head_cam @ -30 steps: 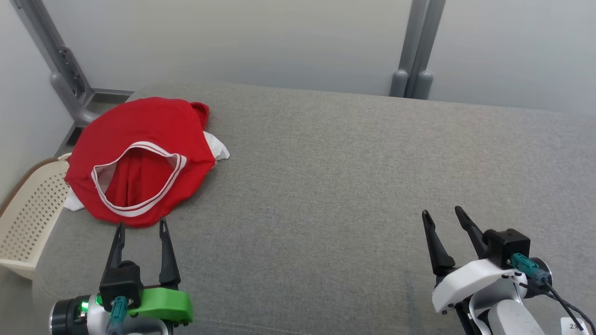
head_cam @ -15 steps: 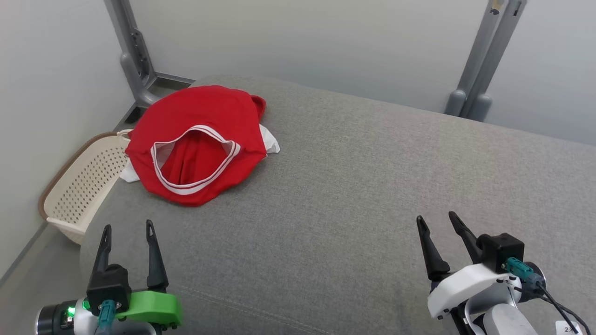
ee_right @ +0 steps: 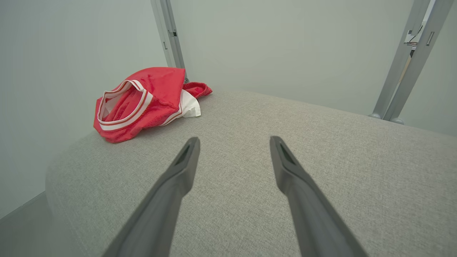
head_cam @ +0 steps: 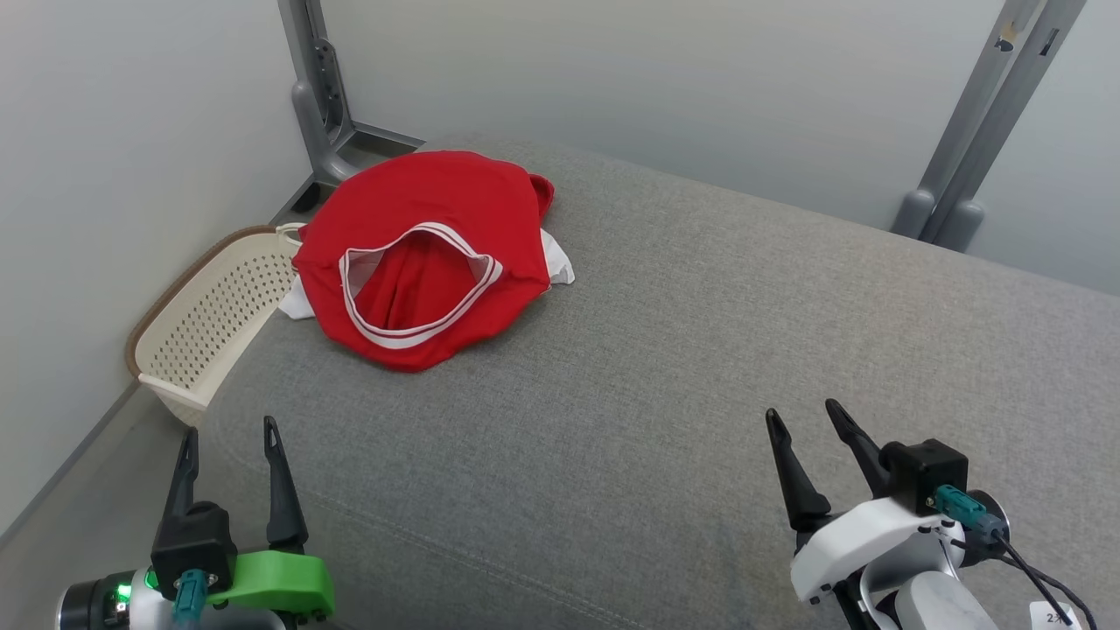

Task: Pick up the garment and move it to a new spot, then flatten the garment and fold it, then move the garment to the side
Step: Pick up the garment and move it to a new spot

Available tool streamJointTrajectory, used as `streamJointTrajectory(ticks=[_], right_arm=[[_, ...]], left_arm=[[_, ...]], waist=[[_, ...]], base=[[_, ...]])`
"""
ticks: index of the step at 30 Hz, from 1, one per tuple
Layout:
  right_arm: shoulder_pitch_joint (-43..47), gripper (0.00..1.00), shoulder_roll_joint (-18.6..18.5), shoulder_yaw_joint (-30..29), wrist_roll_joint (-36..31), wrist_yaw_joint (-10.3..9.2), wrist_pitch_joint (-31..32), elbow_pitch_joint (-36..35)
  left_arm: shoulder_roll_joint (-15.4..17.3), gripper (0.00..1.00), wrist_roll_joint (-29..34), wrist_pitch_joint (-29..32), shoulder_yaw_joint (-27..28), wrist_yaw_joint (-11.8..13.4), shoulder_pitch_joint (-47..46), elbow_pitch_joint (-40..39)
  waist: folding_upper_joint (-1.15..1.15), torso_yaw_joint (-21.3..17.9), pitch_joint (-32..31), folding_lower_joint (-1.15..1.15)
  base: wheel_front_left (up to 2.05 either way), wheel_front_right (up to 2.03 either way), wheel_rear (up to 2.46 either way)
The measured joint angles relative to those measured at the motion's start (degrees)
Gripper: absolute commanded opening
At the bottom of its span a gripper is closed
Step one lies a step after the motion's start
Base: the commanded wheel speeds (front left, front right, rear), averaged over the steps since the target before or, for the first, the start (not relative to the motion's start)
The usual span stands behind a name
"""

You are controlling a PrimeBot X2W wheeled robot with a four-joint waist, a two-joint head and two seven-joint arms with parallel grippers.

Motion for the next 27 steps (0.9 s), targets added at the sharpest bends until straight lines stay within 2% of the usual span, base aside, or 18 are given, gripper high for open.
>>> streamJointTrajectory(ticks=[11, 18, 27], right_arm=[[-0.37, 1.0, 0.0, 0.75, -0.14, 0.0, 0.02, 0.29], [-0.33, 1.0, -0.01, 1.18, -0.1, 0.0, 0.38, 0.23], [-0.8, 1.0, 0.0, 1.54, -0.9, 0.0, 1.72, -0.99]], left_arm=[[0.11, 1.0, -0.52, -0.05, -0.18, 0.52, 0.62, -0.26], [1.51, 1.0, -0.77, 0.48, -1.15, -1.37, -2.96, -0.11], [4.1, 1.0, -0.54, 2.31, -1.64, -3.92, -13.12, 0.71]], waist=[[0.0, -0.06, 0.0, 0.0], [0.0, -1.45, 0.07, 0.0], [0.0, -5.52, 1.5, 0.0]], base=[[0.0, 0.0, 0.0], [0.0, 0.0, 0.0], [0.0, 0.0, 0.0]])
